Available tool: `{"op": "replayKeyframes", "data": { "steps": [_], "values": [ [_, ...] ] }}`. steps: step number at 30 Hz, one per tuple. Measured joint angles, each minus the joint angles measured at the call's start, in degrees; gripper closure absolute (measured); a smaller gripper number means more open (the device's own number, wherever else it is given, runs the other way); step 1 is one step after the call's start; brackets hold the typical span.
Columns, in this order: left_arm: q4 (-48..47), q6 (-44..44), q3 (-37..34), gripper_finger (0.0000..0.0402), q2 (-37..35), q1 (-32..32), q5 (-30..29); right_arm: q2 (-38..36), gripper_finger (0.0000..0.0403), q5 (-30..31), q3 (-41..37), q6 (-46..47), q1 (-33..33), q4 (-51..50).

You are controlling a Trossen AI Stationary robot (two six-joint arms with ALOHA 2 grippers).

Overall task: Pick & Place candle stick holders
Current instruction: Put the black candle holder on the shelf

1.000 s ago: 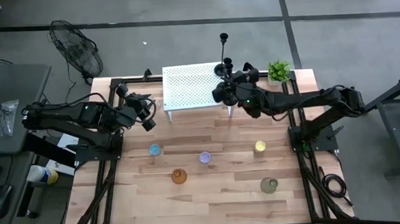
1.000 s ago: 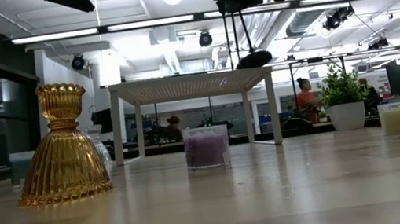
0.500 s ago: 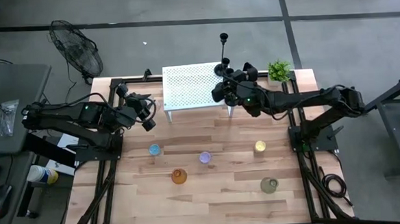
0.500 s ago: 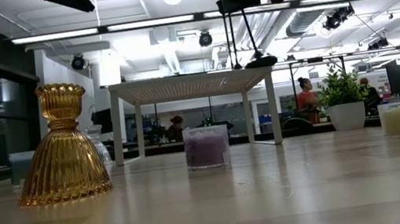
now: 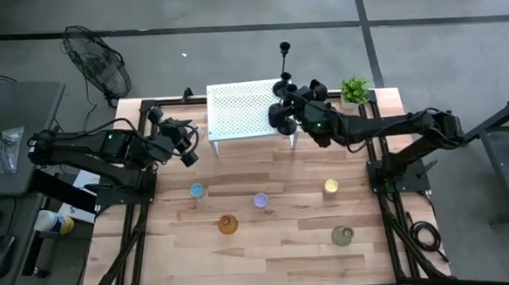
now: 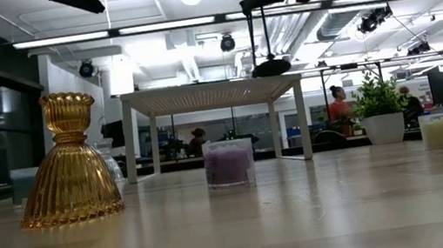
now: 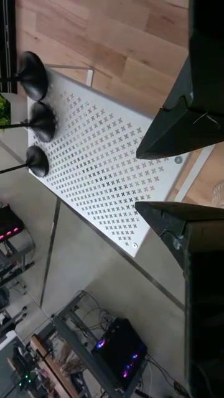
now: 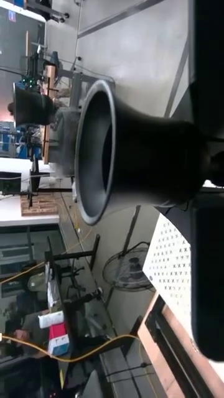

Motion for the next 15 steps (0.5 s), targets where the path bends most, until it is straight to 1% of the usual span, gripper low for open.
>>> {"op": "replayKeyframes", "data": {
  "steps": [15],
  "values": [
    [0.0, 0.0, 0.0, 0.0284, 0.0, 0.0, 0.1, 0.0, 0.0370, -2.7, 0.0, 0.0, -1.7, 0.8]
  ]
}}
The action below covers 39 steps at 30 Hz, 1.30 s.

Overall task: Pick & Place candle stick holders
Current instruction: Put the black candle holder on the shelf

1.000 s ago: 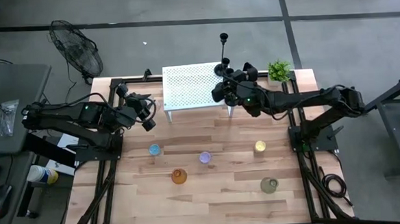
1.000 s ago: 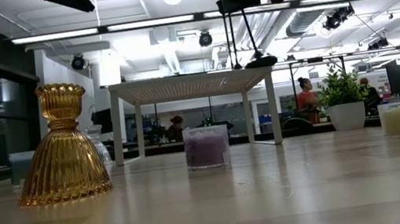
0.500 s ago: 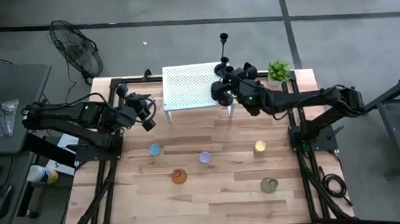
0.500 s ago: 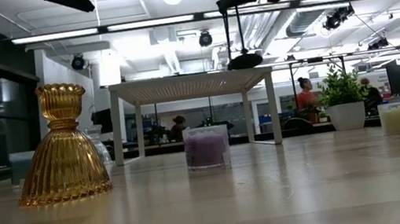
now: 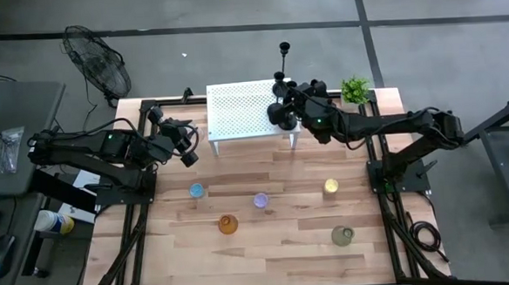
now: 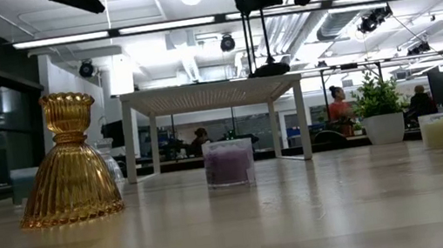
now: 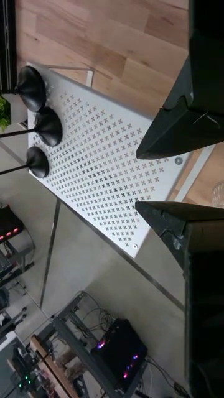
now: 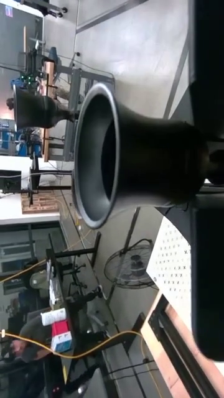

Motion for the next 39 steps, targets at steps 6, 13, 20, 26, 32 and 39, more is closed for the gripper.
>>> {"op": "replayKeyframes", "data": {
  "steps": [6, 13, 20, 26, 32, 39],
  "values": [
    [0.0, 0.0, 0.0, 0.0284, 0.0, 0.0, 0.0, 0.0, 0.0370, -1.5, 0.0, 0.0, -0.3, -0.5],
    [0.0, 0.0, 0.0, 0.0284, 0.0, 0.0, -0.1, 0.7, 0.0370, -1.9, 0.0, 0.4, -0.3, -1.0],
    [0.0, 0.0, 0.0, 0.0284, 0.0, 0.0, -0.2, 0.7, 0.0370, -1.6, 0.0, 2.3, -0.1, -3.9],
    [0.0, 0.0, 0.0, 0.0284, 0.0, 0.0, -0.2, 0.7, 0.0370, -1.0, 0.0, 3.2, 0.6, -4.6],
    [0.0, 0.0, 0.0, 0.0284, 0.0, 0.0, -0.2, 0.7, 0.0370, 0.4, 0.0, 3.2, 1.4, -5.0],
    [0.0, -0.1, 0.0, 0.0284, 0.0, 0.0, -0.1, 0.7, 0.0370, 0.3, 0.0, 6.4, 1.5, -7.4]
  ]
}}
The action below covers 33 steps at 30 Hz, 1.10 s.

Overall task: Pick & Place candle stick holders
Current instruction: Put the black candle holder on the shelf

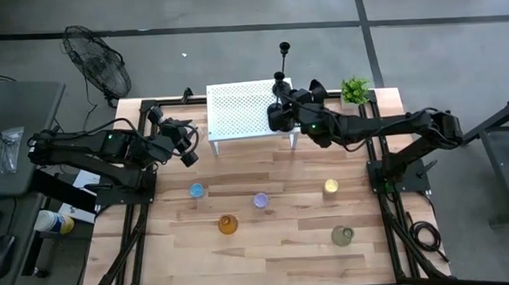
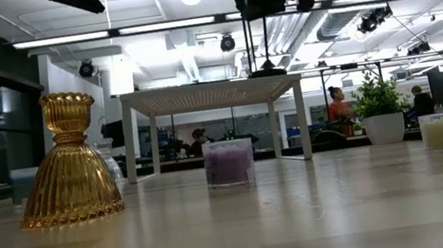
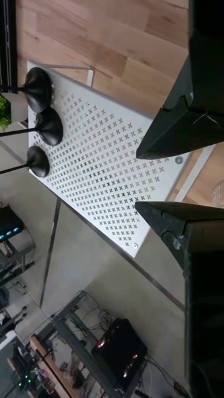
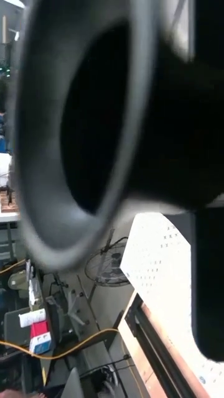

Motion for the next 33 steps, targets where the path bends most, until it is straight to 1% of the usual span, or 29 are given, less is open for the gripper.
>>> {"op": "replayKeyframes", "data": {
  "steps": [4, 17, 22, 33],
  "values": [
    [0.0, -0.2, 0.0, 0.0284, 0.0, 0.0, 0.0, 0.0, 0.0370, 0.0, 0.0, 1.4, 0.0, -1.4],
    [0.1, -0.2, 0.0, 0.0284, 0.0, 0.0, 0.3, -0.6, 0.0370, 0.3, 0.0, 1.6, 0.7, -1.8],
    [0.2, -0.3, 0.0, 0.0284, 0.0, 0.0, 0.3, -0.6, 0.0370, -0.5, 0.0, 5.4, 0.9, -4.6],
    [0.1, -1.4, 0.0, 0.0284, 0.0, 0.0, 0.3, -0.7, 0.0370, -0.3, 0.0, 4.6, 1.1, -4.7]
  ]
}}
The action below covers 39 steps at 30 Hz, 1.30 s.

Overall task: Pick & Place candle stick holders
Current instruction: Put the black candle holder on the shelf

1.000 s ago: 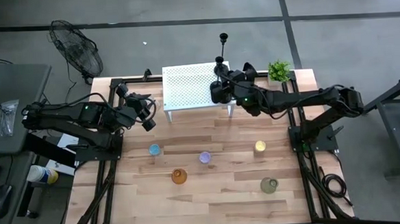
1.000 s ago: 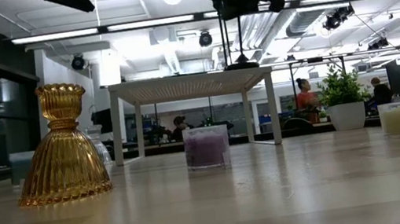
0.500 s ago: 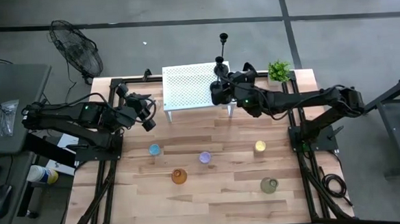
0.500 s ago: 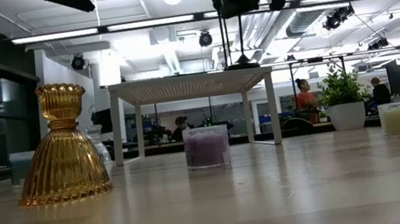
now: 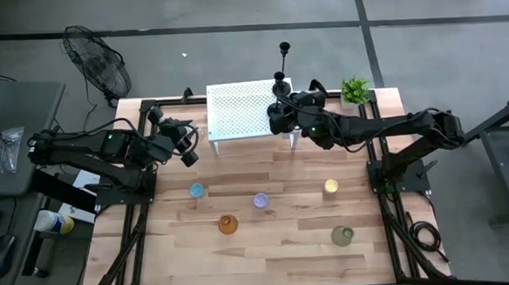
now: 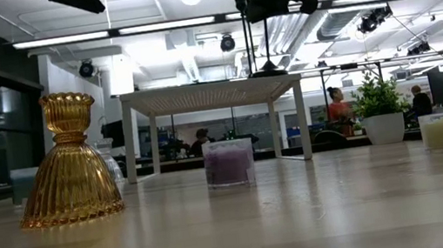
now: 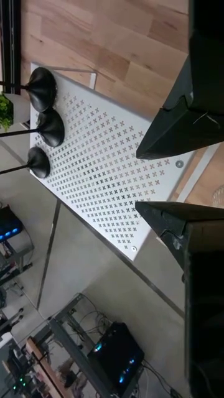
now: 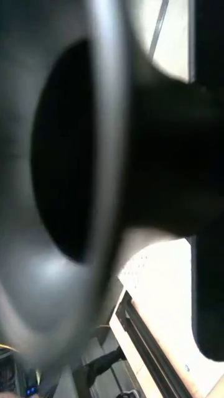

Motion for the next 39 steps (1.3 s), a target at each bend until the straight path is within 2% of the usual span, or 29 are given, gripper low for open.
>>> {"op": "replayKeyframes", "data": {
  "steps": [7, 16, 20, 32, 39],
  "values": [
    [0.0, 0.0, 0.0, 0.0284, 0.0, 0.0, 0.0, 0.0, 0.0349, -0.2, 0.0, -0.6, -0.2, -0.1],
    [0.0, 0.0, 0.0, 0.0284, 0.0, 0.0, 0.0, 0.0, 0.0268, -0.5, 0.0, -2.0, -0.3, -0.2],
    [0.0, 0.0, 0.0, 0.0284, 0.0, 0.0, 0.0, 0.0, 0.0244, -1.5, 0.0, -2.0, -0.3, -0.2],
    [-0.1, 0.0, 0.0, 0.0284, 0.0, 0.0, 0.1, -3.9, 0.0234, -2.9, 0.0, -2.1, -0.3, -3.8],
    [-0.1, 0.0, 0.0, 0.0284, 0.0, 0.0, 0.1, -5.6, 0.0236, -7.7, 0.0, -1.4, -0.7, -6.5]
  ]
}}
